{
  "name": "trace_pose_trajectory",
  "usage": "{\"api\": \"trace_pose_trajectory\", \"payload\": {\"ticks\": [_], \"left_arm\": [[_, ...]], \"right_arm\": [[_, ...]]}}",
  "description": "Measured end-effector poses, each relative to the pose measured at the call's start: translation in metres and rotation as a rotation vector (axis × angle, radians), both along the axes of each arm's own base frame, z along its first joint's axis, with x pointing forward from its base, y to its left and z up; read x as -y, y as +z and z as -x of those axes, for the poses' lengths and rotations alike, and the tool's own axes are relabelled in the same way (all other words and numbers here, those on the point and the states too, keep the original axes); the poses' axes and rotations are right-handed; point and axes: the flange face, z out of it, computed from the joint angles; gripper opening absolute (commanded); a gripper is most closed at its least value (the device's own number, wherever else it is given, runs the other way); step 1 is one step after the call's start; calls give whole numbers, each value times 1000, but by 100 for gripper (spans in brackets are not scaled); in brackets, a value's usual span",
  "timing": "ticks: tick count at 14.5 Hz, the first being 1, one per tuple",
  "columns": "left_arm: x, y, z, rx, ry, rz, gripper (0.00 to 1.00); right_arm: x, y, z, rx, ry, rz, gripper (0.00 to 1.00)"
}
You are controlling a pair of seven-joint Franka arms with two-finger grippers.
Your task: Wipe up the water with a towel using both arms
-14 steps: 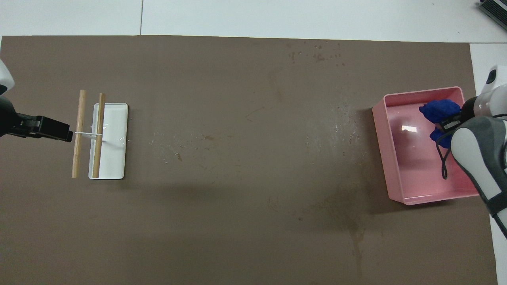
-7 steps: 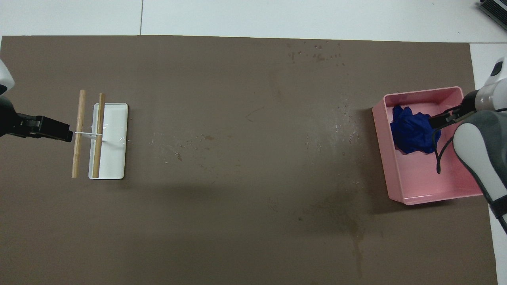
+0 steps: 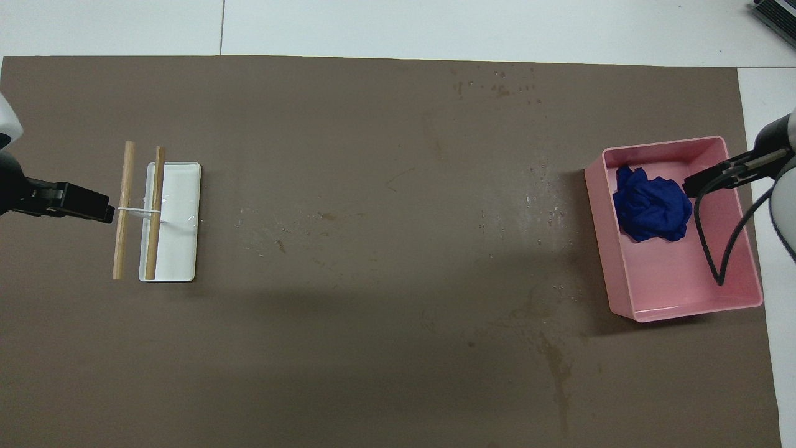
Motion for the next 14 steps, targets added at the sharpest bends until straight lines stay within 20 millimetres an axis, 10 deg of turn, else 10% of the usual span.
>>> {"api": "trace_pose_trajectory", "payload": {"ticks": [14], "left_arm": [[0, 0, 0, 0, 0, 0, 100]], "right_arm": [[2, 31, 33, -58, -68, -87, 100]]}}
